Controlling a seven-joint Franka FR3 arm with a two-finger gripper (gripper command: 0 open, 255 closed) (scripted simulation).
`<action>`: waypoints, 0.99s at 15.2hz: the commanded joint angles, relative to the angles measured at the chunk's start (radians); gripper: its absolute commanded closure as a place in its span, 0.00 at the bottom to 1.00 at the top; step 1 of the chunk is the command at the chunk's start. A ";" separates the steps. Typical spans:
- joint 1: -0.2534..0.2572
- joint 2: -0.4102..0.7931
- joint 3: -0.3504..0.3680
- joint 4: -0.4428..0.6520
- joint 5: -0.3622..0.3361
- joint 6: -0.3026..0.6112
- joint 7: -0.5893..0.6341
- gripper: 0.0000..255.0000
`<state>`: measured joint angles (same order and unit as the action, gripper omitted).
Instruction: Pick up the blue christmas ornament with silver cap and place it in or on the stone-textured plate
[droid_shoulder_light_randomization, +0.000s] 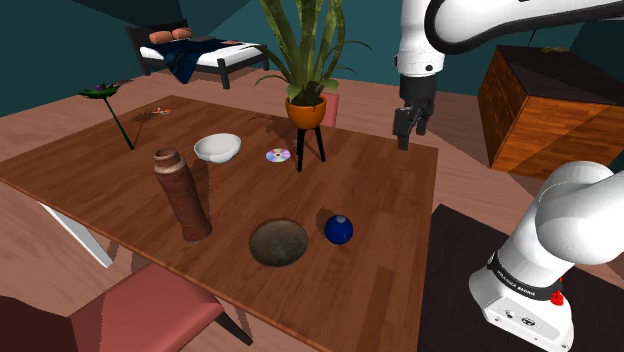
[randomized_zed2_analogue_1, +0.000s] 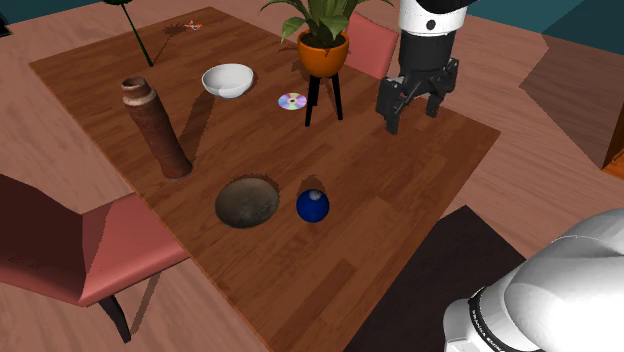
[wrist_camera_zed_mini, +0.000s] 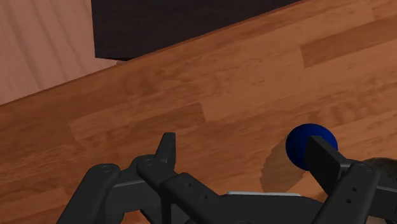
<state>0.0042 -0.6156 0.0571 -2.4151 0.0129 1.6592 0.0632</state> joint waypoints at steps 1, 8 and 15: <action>0.008 0.065 0.024 0.003 0.028 0.040 0.045 0.00; 0.036 0.287 0.094 0.026 0.114 0.170 0.179 0.00; 0.066 0.542 0.147 0.105 0.180 0.287 0.296 0.00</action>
<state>0.0673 -0.1056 0.1994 -2.3169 0.1839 1.9298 0.3456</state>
